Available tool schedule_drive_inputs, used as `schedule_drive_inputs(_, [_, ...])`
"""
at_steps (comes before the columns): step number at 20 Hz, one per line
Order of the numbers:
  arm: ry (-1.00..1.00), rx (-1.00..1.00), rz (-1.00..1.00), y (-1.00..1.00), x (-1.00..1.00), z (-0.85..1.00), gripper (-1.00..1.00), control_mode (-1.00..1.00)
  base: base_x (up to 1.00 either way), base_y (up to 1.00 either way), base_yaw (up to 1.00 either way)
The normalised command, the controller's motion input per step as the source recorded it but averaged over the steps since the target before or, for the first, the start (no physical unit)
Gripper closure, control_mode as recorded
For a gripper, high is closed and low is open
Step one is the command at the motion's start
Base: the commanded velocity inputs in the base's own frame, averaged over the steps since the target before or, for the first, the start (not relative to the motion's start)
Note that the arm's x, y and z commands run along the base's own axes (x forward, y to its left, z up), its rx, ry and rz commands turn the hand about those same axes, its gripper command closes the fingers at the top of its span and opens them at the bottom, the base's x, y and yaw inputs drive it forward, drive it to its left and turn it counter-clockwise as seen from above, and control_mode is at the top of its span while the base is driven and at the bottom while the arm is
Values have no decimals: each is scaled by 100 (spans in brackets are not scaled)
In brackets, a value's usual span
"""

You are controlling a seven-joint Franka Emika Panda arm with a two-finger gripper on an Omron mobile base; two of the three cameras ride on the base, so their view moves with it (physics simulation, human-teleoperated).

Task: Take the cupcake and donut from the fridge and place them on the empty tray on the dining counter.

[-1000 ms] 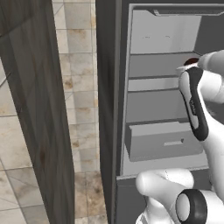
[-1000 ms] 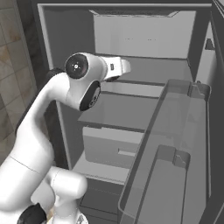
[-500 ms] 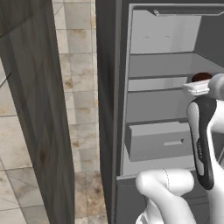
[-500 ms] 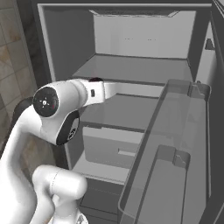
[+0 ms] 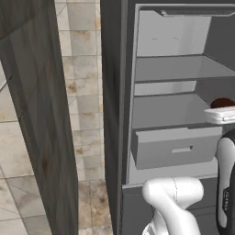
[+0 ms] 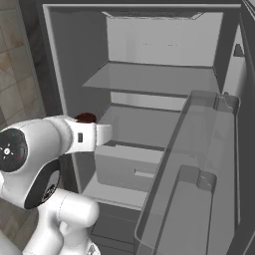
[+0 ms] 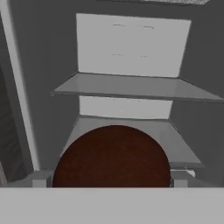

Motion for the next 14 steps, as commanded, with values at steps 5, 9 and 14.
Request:
schedule_drive_inputs(5, [0, 14, 0, 45, -53, -37, 100, -100, 0, 0, 0])
schedule_drive_inputs(9, [0, 0, 0, 41, 24, -7, 100, -100, 0, 0, 0])
schedule_drive_inputs(14, [0, 0, 1, 4, 29, 0, 100, -100, 0, 0, 0])
